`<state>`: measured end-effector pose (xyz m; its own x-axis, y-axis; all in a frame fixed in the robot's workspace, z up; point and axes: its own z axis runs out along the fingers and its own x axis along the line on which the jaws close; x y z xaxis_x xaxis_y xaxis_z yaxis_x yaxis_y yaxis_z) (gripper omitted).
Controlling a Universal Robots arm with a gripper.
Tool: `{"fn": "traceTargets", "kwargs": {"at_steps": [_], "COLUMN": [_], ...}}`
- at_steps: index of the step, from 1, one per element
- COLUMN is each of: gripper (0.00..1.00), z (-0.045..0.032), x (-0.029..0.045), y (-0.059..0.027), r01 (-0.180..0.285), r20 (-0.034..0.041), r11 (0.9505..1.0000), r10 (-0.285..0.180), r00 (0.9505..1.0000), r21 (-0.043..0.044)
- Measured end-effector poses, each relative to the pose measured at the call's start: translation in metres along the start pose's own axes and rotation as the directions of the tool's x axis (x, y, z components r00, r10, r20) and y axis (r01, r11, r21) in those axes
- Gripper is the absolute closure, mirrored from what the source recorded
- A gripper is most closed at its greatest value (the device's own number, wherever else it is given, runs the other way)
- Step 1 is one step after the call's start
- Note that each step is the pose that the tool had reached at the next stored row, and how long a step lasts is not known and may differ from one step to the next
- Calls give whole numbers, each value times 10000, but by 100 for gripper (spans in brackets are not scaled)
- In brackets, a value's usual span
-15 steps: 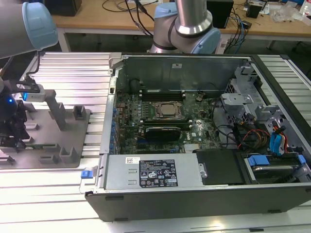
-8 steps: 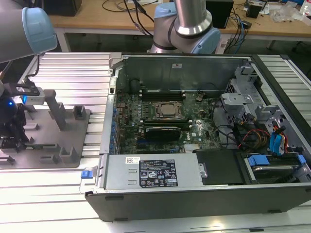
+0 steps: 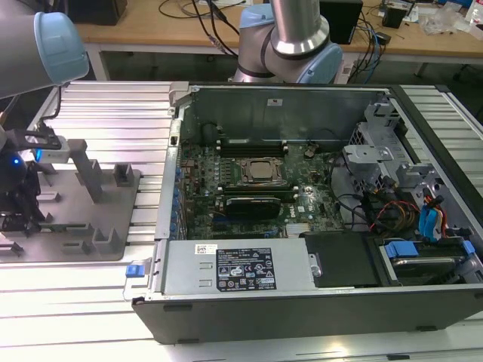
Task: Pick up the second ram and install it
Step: 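Pick up the second ram and move it above second insertion slot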
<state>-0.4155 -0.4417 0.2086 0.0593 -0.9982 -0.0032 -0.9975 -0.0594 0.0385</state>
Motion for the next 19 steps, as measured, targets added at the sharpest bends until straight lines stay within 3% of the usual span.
{"fn": "traceTargets", "kwargs": {"at_steps": [3,5,9,11,15,19], "gripper": [75,84,84,91,91,91], "z": [-1,0,-1,-1,0,4], "x": [1,1,2,2,3,3], "y": [0,0,0,0,0,0], "r01": [0,1,1,1,-21,-714], "r20": [0,0,-1,-1,0,26], "r11": [10000,10000,10000,10000,10000,9974], "r10": [0,-1,-1,-1,21,714], "r00": [10000,10000,10000,10000,10000,9974], "r21": [-1,-1,-1,-1,0,0]}}
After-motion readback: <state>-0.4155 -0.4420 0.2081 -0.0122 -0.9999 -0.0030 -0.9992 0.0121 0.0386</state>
